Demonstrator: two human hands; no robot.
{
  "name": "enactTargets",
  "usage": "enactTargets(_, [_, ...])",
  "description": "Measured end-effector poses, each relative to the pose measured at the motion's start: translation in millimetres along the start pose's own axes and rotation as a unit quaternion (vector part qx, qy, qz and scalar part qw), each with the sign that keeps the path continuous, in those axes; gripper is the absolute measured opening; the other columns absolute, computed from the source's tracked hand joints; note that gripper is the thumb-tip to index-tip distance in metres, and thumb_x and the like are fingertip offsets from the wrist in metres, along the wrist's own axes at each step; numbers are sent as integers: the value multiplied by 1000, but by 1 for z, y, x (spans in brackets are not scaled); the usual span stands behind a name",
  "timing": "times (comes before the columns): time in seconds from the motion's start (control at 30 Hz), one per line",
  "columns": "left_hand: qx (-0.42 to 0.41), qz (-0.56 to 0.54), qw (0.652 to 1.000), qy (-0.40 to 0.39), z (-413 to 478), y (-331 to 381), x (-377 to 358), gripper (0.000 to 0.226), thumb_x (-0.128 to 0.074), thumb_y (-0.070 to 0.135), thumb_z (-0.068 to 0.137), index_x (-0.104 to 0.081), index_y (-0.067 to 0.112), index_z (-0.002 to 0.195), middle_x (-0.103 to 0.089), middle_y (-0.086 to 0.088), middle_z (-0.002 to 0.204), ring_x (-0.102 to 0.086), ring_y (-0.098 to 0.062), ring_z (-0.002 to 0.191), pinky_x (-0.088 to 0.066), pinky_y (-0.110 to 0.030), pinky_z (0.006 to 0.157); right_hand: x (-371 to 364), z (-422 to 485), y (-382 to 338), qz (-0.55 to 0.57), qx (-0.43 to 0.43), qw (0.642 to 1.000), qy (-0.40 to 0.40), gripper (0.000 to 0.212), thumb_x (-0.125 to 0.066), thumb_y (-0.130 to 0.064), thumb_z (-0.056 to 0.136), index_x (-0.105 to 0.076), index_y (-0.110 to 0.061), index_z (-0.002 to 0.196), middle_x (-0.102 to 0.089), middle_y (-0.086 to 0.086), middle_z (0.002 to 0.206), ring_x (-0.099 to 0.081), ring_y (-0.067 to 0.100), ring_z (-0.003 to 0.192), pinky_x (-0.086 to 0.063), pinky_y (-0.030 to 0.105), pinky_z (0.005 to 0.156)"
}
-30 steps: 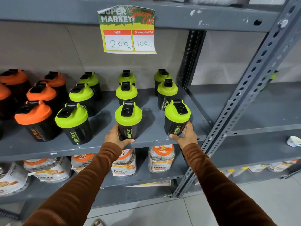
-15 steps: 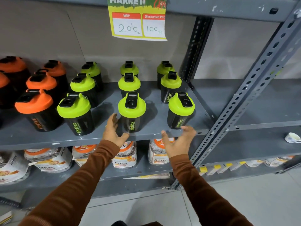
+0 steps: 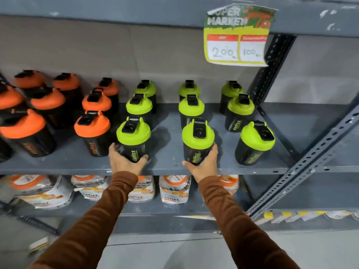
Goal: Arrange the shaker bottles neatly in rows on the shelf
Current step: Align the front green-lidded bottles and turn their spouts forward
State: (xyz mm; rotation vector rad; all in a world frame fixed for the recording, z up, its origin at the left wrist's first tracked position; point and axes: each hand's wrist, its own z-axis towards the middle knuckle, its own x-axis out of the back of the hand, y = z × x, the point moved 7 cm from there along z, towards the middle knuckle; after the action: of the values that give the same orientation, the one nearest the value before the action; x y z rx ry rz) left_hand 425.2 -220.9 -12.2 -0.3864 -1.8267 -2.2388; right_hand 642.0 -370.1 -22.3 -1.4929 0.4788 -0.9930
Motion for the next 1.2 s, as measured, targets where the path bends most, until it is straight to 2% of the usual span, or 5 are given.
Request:
enactTargets(0.1, [9, 52, 996, -78, 11, -9, 0, 94, -83, 17, 58, -27, 4, 133, -47, -21, 132, -46, -33, 121, -35, -38, 105, -5, 1, -1, -14, -21, 1000, 16, 107, -84, -4, 59, -14, -1, 140, -34, 19, 143, -37, 29, 131, -29, 36, 112])
enactTargets(0.17, [10, 80, 992, -101, 12, -10, 1, 85, -82, 23, 60, -35, 5, 129, -52, -19, 129, -50, -33, 117, -39, -38, 100, -2, 1, -2, -15, -25, 999, 30, 100, -82, -2, 60, -21, -2, 138, -40, 18, 139, -42, 29, 127, -32, 35, 108])
enactTargets(0.27, [8, 67, 990, -125, 10, -7, 3, 77, -82, 23, 62, -42, 6, 125, -56, -17, 125, -54, -31, 112, -41, -36, 96, -1, -1, -3, -13, -36, 999, 29, 93, -82, -2, 60, -27, -7, 135, -47, 15, 134, -47, 30, 122, -36, 37, 107])
enactTargets(0.67, [8, 57, 986, -158, 11, -9, 3, 74, -80, 23, 63, -43, 7, 125, -58, -17, 124, -55, -31, 111, -41, -33, 94, 1, -6, -5, -32, -50, 998, 31, 87, -84, -11, 61, -33, -9, 132, -52, 14, 131, -49, 31, 119, -40, 44, 106])
enactTargets(1.2, [6, 41, 982, -184, 12, -14, 1, 74, -80, 23, 63, -43, 8, 125, -56, -18, 125, -54, -33, 112, -42, -38, 98, 1, -10, -15, -66, -43, 997, 13, 79, -81, -12, 66, -34, -6, 130, -52, 16, 130, -50, 34, 119, -40, 39, 103])
